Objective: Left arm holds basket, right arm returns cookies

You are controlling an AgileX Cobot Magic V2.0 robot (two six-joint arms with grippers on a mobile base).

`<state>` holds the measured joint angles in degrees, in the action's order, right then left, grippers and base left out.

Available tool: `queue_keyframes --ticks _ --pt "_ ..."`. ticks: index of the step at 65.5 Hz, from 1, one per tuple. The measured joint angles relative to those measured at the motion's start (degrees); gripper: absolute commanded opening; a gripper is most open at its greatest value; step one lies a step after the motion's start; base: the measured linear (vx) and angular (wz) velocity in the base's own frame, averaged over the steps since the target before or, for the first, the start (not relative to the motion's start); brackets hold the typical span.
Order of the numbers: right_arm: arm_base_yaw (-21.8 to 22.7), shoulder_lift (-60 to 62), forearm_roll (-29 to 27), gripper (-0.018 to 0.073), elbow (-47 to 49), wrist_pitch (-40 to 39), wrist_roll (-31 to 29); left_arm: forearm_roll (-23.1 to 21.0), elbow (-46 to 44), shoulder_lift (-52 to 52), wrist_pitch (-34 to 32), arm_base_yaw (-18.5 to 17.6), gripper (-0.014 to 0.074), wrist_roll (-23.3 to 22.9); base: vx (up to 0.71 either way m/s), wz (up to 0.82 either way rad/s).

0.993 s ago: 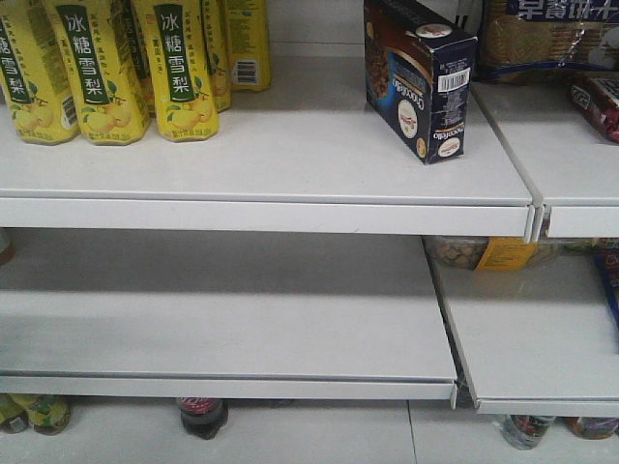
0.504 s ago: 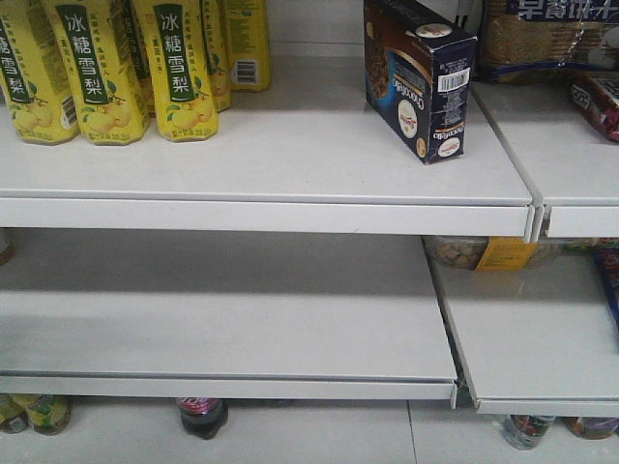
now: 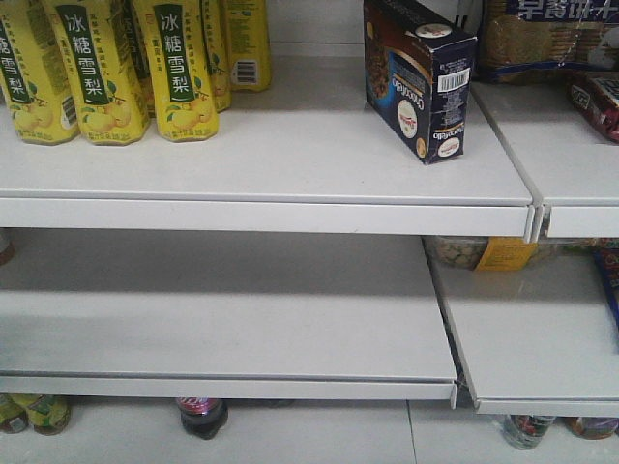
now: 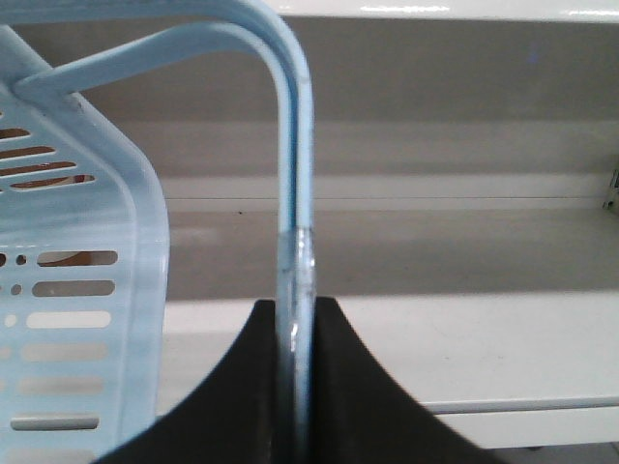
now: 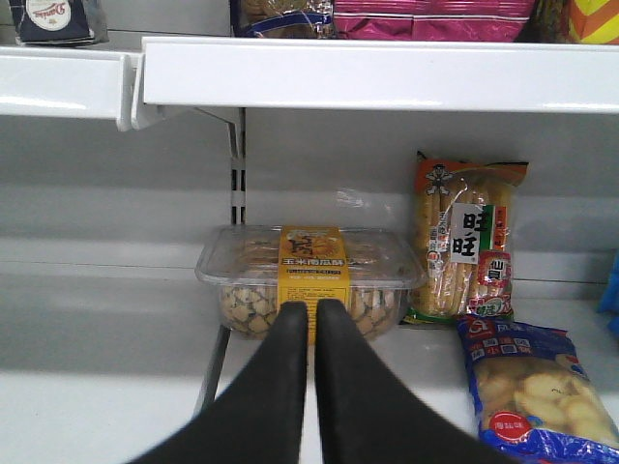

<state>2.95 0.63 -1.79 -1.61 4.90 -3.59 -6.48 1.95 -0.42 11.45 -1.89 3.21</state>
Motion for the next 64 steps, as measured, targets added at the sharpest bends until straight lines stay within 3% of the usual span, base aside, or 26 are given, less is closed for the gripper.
queue_keyframes --ticks 64 --pt "0.00 0.00 0.00 -0.0010 0.00 0.05 0.00 0.06 0.00 0.00 0.00 0.00 -0.0003 0.00 0.00 0.00"
